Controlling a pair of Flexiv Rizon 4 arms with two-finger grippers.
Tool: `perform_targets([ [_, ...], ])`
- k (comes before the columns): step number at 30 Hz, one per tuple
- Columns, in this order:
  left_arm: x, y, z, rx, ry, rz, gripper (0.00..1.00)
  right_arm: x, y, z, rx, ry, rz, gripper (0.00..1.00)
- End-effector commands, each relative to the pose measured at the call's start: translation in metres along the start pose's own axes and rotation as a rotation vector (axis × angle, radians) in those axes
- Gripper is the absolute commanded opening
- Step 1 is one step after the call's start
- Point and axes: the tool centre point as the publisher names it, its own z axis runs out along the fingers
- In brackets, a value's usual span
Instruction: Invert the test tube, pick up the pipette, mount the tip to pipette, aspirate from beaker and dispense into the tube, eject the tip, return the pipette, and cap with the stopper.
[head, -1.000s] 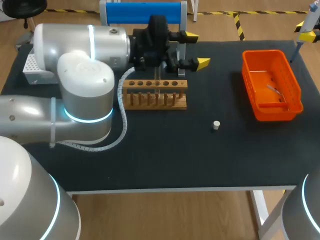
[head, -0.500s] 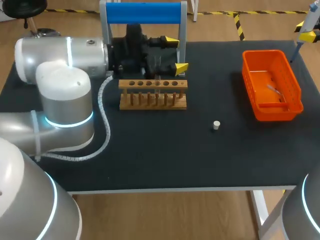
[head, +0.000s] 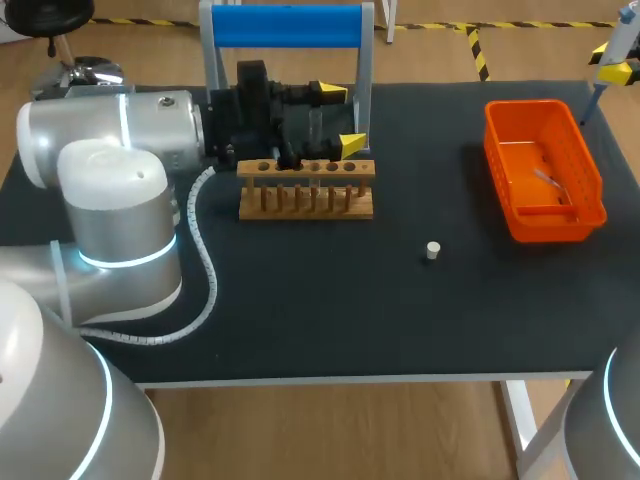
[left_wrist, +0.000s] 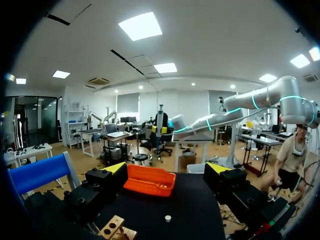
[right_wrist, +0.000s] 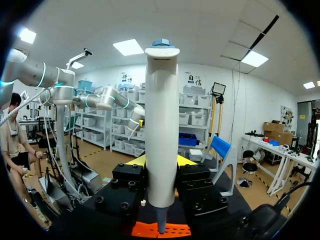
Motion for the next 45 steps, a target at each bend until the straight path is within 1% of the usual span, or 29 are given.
perform_targets([
  [1,0.000,0.000,0.002,-0.004,0.000,-0.001,1.00,-0.001,0.001,-0.002,0.003,0.004,0.000,0.00],
  [5,0.000,0.000,0.003,-0.019,-0.003,-0.014,1.00,-0.001,0.001,-0.002,0.003,0.004,0.000,0.00],
  [7,-0.001,0.000,0.005,-0.035,0.014,-0.034,1.00,-0.001,0.001,-0.002,0.003,0.004,0.000,0.00],
  [31,-0.001,0.000,0.005,-0.035,0.014,-0.034,1.00,-0.001,0.001,-0.002,0.003,0.004,0.000,0.00],
  [34,-0.001,0.000,0.005,-0.035,0.014,-0.034,1.00,0.012,0.005,0.008,0.009,-0.025,-0.003,0.00],
  [39,-0.001,0.000,0.005,-0.035,0.014,-0.034,1.00,0.033,0.012,0.036,0.013,-0.059,0.000,0.00],
  [43,-0.001,0.000,0.005,-0.035,0.014,-0.034,1.00,0.050,0.014,0.062,0.020,-0.053,0.003,0.00],
  [45,-0.001,0.000,0.005,-0.035,0.014,-0.034,1.00,0.058,0.015,0.080,0.018,-0.044,0.010,0.00],
])
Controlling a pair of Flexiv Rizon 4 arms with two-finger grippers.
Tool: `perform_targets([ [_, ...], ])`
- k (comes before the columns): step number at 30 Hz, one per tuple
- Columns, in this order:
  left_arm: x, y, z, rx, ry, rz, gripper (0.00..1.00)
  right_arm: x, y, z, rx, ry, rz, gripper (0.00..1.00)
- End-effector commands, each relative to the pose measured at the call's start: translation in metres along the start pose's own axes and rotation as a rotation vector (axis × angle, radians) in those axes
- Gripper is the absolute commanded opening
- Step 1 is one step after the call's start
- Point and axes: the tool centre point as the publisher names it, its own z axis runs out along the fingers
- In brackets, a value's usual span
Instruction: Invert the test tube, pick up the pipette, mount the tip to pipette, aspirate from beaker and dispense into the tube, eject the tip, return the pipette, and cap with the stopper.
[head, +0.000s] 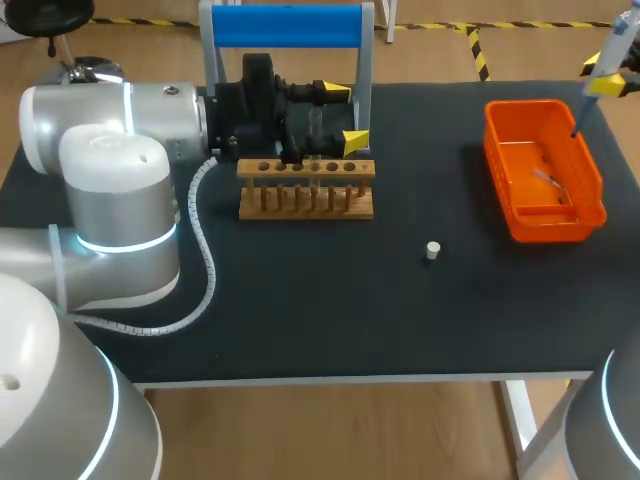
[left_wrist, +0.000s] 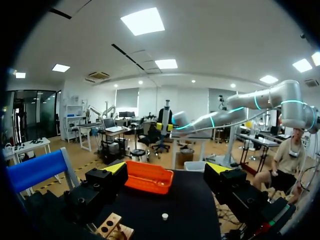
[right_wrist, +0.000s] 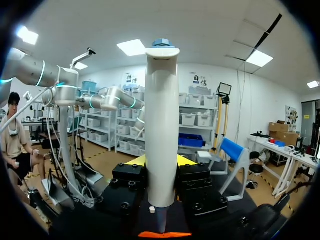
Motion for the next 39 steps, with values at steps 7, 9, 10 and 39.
perform_targets([
  [7,0.000,0.001,0.001,0.003,-0.002,0.000,1.00,0.028,0.003,0.098,0.009,-0.071,0.037,0.00],
  [9,0.000,0.001,0.001,0.003,-0.002,0.000,1.00,0.028,0.000,0.115,0.012,-0.060,0.045,0.00],
  [10,0.000,0.001,0.001,0.003,-0.002,0.000,1.00,0.028,-0.002,0.123,0.016,-0.051,0.050,0.00],
  [39,0.000,0.001,0.001,0.003,-0.002,0.000,1.00,0.015,-0.047,0.286,0.001,0.039,0.038,0.00],
])
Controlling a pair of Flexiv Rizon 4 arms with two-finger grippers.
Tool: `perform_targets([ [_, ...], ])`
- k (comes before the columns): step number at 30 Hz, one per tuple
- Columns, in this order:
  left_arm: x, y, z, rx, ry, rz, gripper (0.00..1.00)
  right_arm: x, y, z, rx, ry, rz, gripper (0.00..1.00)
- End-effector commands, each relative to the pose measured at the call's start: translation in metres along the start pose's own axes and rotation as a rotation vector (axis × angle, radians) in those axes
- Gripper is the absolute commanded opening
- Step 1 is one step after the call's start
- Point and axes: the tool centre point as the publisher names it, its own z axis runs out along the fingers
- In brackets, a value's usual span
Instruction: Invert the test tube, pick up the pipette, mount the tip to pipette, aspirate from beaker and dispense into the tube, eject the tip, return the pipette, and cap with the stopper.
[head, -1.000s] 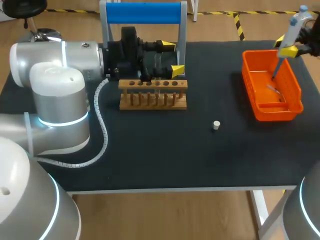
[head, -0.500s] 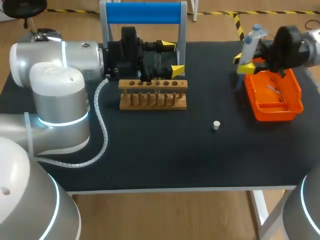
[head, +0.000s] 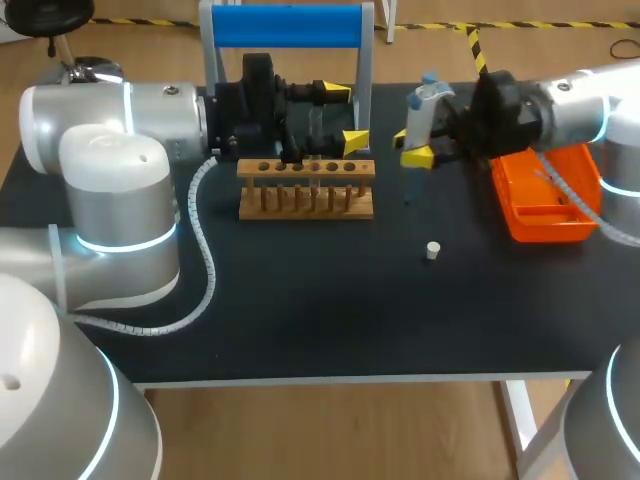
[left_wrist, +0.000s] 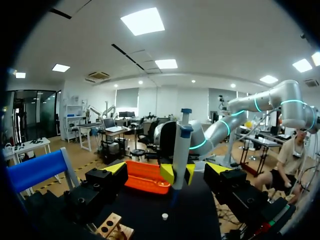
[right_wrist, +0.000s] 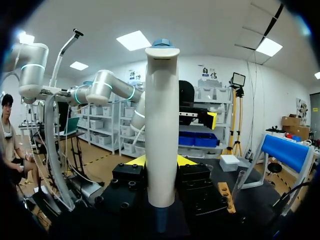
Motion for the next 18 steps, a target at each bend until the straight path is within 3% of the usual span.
perform_targets([
  [1,0.000,0.001,0.001,0.003,-0.002,0.000,1.00,-0.006,-0.002,0.017,-0.002,-0.014,0.000,0.00],
  [18,0.000,0.001,0.001,0.003,-0.002,0.000,1.00,-0.017,-0.001,0.052,0.017,-0.048,-0.007,0.00],
])
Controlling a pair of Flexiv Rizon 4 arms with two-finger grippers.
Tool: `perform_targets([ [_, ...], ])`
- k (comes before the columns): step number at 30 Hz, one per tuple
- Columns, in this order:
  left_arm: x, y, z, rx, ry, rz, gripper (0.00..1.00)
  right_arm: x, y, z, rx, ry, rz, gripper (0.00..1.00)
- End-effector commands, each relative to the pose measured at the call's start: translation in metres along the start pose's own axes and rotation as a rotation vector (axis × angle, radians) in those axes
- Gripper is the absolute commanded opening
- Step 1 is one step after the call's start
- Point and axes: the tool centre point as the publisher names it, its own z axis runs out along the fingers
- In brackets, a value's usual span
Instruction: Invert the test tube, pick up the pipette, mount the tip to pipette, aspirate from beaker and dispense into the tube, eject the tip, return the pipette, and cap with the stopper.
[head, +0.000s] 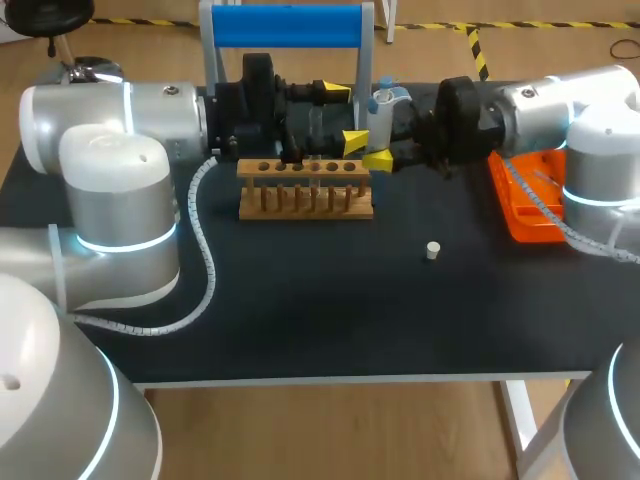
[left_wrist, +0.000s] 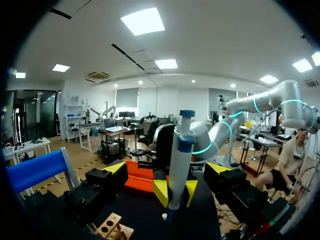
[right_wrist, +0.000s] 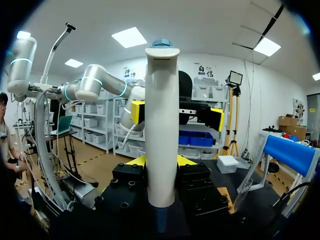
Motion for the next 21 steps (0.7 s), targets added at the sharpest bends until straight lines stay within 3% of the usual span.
perform_targets([
  [1,0.000,0.001,0.001,0.003,-0.002,0.000,1.00,-0.005,0.001,0.009,0.004,-0.004,-0.002,0.00],
  [16,0.000,0.001,0.001,0.003,-0.002,0.000,1.00,-0.014,0.006,0.022,0.002,-0.044,-0.005,0.00],
  [18,0.000,0.001,0.001,0.003,-0.002,0.000,0.79,-0.015,0.006,0.023,0.001,-0.047,-0.006,0.00],
  [21,0.000,0.001,0.001,0.003,-0.002,0.000,0.63,-0.015,0.007,0.024,0.001,-0.050,-0.009,0.00],
])
